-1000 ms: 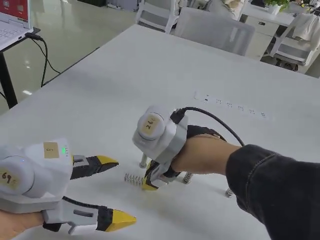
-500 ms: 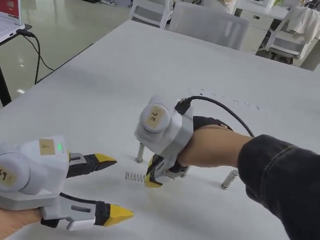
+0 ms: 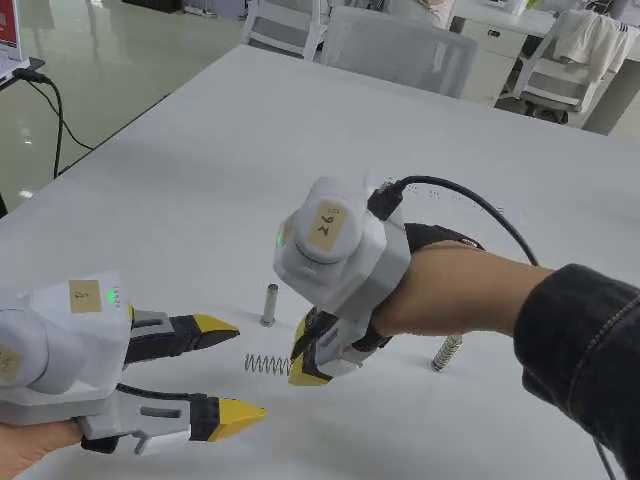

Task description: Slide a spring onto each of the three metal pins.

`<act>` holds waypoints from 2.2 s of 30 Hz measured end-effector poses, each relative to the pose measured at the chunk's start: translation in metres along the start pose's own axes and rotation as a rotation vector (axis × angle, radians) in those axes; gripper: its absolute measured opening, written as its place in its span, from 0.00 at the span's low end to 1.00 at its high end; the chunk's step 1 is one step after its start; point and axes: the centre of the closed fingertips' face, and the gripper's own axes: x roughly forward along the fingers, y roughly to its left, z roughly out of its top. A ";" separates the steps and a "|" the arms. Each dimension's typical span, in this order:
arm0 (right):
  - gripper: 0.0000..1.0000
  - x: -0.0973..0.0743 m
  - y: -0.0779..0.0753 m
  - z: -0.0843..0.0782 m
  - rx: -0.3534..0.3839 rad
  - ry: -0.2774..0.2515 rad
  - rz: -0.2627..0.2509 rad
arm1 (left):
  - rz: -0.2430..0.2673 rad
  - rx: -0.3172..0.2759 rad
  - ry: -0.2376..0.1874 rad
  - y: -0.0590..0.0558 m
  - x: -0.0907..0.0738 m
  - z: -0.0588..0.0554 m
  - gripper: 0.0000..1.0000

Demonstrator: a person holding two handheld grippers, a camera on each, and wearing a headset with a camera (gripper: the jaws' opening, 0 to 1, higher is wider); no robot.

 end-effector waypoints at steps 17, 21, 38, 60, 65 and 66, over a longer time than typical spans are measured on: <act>0.08 -0.009 0.015 0.003 -0.066 0.002 0.009 | -0.066 0.053 -0.015 -0.014 0.000 0.008 0.11; 0.08 -0.010 0.017 0.003 -0.080 0.004 0.010 | -0.078 0.064 -0.012 -0.016 0.001 0.007 0.06; 0.08 -0.020 0.020 0.009 -0.091 -0.002 0.008 | -0.097 0.088 0.008 -0.019 0.001 0.003 0.03; 0.08 -0.038 0.022 0.044 -0.135 -0.067 -0.032 | -0.093 0.096 0.010 -0.019 0.001 0.004 0.02; 0.08 -0.036 0.021 0.043 -0.130 -0.067 -0.025 | -0.093 0.104 0.018 -0.019 0.002 0.003 0.02; 0.08 -0.036 0.020 0.042 -0.127 -0.068 -0.023 | -0.094 0.104 0.019 -0.019 0.001 0.003 0.02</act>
